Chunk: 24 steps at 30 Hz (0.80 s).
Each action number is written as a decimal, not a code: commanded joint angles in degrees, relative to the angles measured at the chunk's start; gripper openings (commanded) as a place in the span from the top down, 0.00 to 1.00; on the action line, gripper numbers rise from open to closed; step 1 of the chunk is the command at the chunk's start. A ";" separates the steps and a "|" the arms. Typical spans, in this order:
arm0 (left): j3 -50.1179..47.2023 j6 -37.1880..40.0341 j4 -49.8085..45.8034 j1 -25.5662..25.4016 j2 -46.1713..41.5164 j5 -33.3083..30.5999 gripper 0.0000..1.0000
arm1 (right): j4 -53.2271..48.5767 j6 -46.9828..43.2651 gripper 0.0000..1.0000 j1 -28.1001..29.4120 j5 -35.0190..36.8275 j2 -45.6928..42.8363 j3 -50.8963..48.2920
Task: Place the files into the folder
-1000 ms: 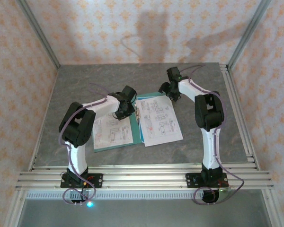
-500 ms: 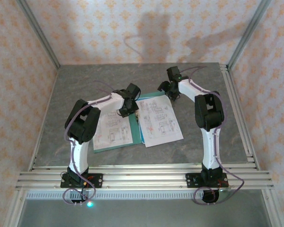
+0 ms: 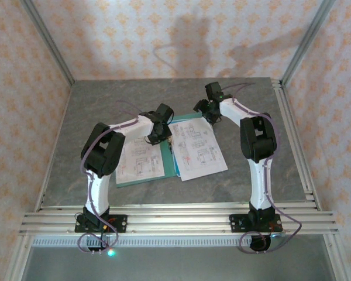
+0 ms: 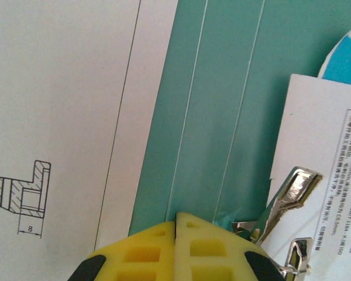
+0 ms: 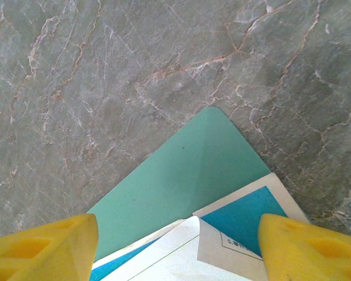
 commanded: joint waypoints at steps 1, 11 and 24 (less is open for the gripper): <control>-0.47 2.25 2.07 -0.57 1.76 1.56 1.00 | 0.67 0.69 0.28 0.34 0.77 -1.94 -1.14; 0.53 2.98 2.14 -3.66 2.83 1.94 1.00 | -0.38 -2.82 0.26 -2.92 11.90 -16.57 -9.98; -5.28 -2.22 5.18 -10.23 1.17 -1.17 1.00 | -10.10 27.21 0.14 4.99 16.38 -49.14 -43.95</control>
